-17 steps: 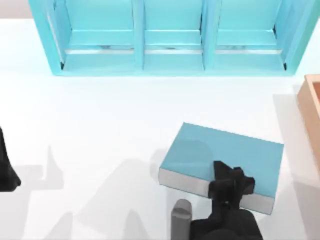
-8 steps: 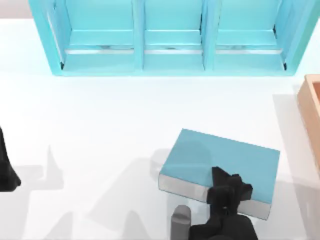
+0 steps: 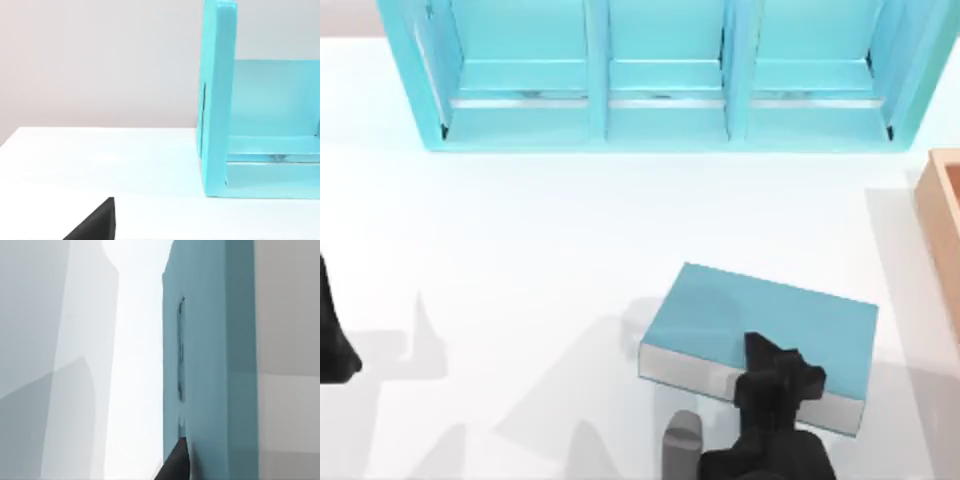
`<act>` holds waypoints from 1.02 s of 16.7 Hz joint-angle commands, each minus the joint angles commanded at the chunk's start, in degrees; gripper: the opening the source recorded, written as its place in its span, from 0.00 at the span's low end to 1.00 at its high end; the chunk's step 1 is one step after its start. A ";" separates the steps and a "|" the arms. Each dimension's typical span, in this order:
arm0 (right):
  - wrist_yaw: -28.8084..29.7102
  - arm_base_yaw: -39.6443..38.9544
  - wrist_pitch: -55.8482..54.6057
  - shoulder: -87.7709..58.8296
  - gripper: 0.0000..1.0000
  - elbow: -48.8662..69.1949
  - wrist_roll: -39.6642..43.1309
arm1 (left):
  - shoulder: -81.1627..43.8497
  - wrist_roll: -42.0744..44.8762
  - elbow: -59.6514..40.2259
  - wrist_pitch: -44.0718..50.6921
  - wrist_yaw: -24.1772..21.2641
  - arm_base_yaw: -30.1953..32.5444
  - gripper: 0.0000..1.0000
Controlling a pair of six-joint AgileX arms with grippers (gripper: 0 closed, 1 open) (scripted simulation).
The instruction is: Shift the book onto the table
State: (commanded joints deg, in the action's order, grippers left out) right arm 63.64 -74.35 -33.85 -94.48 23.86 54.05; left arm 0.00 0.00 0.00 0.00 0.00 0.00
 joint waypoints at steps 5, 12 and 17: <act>0.00 0.00 0.00 0.00 0.98 0.00 0.00 | 0.00 0.00 0.00 0.00 0.00 0.00 1.00; 0.00 0.00 0.00 0.00 1.00 0.00 0.00 | 0.00 0.00 0.00 0.00 0.00 0.00 1.00; 0.52 -1.82 1.72 -0.38 1.00 0.86 -1.88 | 0.00 0.00 0.00 0.00 0.00 0.00 1.00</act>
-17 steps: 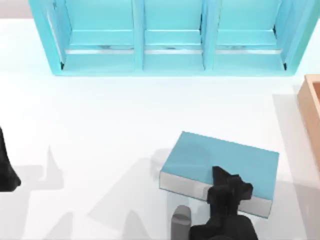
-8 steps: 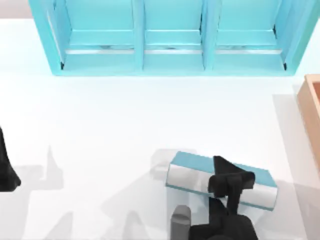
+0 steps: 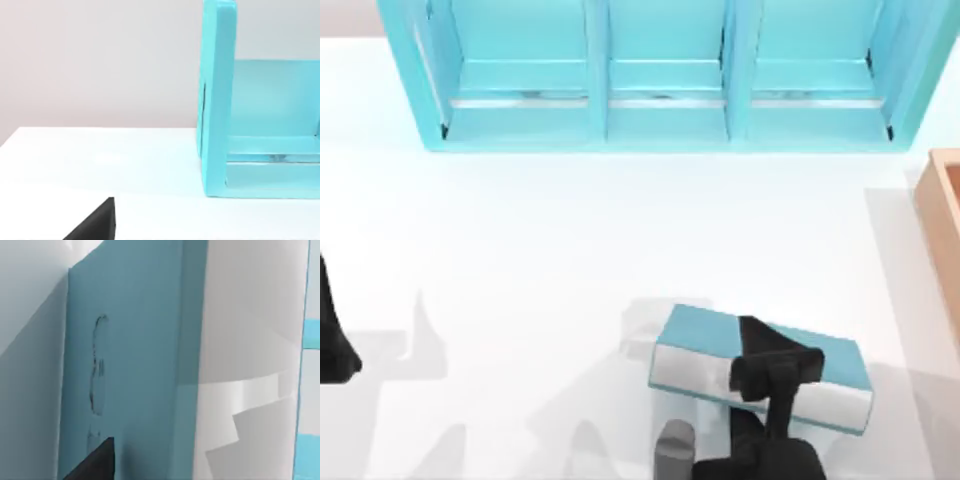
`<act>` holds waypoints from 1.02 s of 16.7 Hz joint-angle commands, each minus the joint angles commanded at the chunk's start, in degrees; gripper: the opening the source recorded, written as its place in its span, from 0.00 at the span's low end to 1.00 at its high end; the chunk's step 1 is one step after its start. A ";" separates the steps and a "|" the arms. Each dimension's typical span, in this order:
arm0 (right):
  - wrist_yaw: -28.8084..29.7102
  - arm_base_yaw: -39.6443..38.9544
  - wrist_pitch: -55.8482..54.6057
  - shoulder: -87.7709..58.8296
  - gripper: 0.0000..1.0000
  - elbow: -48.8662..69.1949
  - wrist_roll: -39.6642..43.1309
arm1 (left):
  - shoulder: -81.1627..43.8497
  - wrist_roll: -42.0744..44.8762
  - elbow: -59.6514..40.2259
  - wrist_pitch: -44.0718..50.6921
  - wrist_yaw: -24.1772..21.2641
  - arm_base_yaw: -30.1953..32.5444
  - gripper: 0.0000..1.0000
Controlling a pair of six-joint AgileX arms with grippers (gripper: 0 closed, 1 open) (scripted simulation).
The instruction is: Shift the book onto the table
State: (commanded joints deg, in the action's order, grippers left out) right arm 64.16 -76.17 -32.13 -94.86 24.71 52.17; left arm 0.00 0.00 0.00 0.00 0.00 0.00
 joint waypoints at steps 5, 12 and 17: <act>3.54 -11.10 14.79 -3.89 1.00 5.01 -15.22 | 0.00 0.00 0.00 0.00 0.00 0.00 1.00; 4.86 -27.88 55.60 -10.93 1.00 14.26 -54.28 | 0.00 0.00 0.00 0.00 0.00 0.00 1.00; 5.33 -34.03 85.18 -13.55 1.00 21.06 -78.33 | 0.00 0.00 0.00 0.00 0.00 0.00 1.00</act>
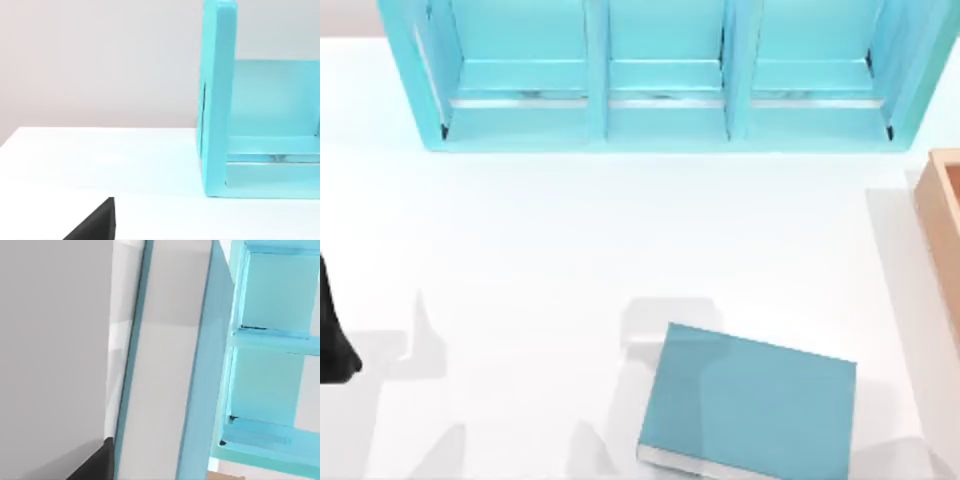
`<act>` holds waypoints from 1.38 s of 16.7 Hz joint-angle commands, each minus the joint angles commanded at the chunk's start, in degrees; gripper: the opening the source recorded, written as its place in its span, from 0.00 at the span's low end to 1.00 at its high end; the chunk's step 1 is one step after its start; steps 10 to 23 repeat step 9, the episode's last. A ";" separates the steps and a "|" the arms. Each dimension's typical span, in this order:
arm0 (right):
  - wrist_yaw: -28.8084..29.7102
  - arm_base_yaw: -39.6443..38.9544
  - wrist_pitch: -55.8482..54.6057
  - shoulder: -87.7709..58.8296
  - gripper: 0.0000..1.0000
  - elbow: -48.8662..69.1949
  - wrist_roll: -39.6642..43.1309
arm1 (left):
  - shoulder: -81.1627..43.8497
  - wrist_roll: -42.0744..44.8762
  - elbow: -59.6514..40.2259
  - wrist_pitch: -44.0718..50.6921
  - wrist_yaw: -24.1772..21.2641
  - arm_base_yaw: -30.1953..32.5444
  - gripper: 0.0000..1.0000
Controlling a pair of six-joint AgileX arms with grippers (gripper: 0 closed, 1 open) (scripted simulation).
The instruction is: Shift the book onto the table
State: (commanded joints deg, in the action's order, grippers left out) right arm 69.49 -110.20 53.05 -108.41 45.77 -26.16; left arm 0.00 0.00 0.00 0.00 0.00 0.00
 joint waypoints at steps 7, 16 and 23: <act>0.46 -0.03 18.15 -0.21 1.00 4.44 -17.08 | 0.00 0.00 0.00 0.00 0.00 0.00 1.00; 0.45 -0.02 18.32 -0.22 1.00 4.48 -17.24 | 0.00 0.00 0.00 0.00 0.00 0.00 1.00; 0.45 -0.02 18.32 -0.22 1.00 4.48 -17.24 | 0.00 0.00 0.00 0.00 0.00 0.00 1.00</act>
